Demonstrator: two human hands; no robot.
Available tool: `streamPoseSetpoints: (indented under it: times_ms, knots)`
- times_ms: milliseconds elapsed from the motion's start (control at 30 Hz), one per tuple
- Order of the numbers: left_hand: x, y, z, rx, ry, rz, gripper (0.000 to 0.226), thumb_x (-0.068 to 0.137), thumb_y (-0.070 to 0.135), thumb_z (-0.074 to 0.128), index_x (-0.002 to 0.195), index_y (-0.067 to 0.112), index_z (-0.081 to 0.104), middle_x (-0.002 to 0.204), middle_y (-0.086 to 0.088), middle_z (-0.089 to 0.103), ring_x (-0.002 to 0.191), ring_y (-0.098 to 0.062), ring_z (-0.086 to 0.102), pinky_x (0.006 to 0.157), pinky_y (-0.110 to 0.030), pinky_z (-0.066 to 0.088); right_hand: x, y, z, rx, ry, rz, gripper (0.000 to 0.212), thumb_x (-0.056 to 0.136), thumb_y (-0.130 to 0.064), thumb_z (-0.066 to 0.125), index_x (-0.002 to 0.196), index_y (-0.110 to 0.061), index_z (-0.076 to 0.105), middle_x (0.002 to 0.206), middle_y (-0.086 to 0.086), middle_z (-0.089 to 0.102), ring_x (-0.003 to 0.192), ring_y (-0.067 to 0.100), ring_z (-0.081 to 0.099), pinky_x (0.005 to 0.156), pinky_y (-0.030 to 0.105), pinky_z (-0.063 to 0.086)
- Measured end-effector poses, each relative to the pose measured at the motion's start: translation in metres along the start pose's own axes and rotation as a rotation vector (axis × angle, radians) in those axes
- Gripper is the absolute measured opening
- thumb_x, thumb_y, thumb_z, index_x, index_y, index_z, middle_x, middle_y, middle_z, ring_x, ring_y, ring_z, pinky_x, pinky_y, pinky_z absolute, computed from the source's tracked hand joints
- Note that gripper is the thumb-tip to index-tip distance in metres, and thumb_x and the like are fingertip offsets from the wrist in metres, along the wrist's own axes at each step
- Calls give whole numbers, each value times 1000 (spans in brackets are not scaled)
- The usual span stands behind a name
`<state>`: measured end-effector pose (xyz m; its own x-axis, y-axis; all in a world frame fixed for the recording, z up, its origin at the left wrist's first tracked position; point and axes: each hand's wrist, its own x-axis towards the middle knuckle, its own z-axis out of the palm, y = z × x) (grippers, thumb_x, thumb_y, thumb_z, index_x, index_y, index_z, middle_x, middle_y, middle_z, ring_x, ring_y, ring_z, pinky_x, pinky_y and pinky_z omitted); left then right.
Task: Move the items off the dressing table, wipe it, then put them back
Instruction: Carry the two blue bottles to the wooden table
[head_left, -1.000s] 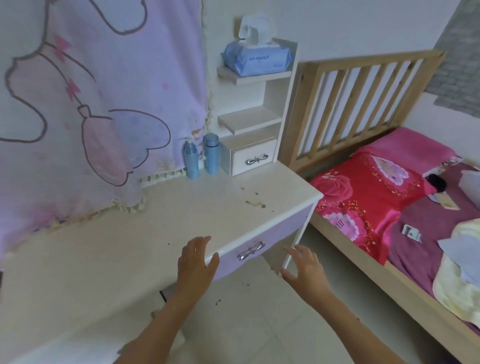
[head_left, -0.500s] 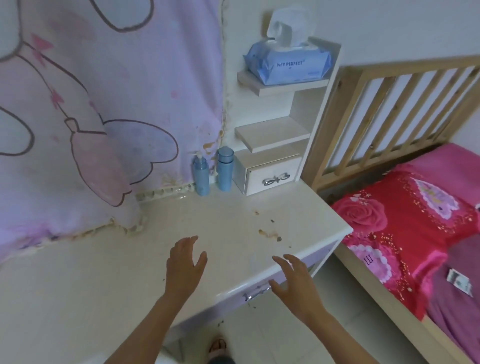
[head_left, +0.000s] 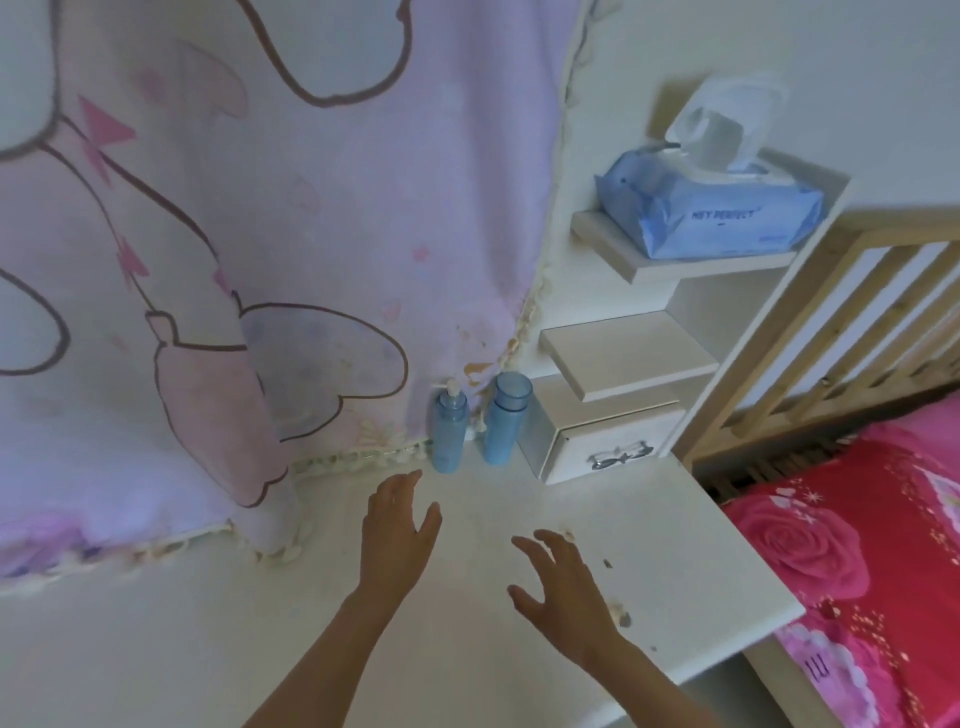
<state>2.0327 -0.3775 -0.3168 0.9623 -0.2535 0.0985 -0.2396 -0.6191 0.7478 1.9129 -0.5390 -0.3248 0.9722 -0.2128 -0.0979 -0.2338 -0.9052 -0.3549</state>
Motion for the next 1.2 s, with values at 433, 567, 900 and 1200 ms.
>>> streamPoseSetpoints:
  times_ms: [433,567,900,1200]
  knots:
    - [55,24,15,37,68,49,47,90,25,52,133,12,41,135,-6,45,124,-20,40,98,-25,31,118,-5,-54,225,250,-81,52,85,-22,62,133,-16,42,141,14,35,131,27,32,103,34,34]
    - [58,19,17,68,76,14,46,90,25,51,134,13,40,136,-5,43,126,-18,38,102,-26,30,154,-2,-65,286,272,-59,53,84,-19,62,133,-11,42,140,16,35,128,31,34,99,36,37]
    - [103,35,40,79,72,-80,50,86,21,59,130,8,39,123,-10,49,114,-23,46,89,-28,40,193,16,-54,571,154,-96,59,79,-9,69,131,-11,42,127,15,42,118,26,44,96,28,39]
    - [116,38,60,71,201,-159,44,78,22,69,113,4,49,108,-11,54,97,-27,53,73,-29,43,199,17,-45,616,215,-112,48,78,-10,69,121,-15,49,117,4,46,107,20,50,81,21,38]
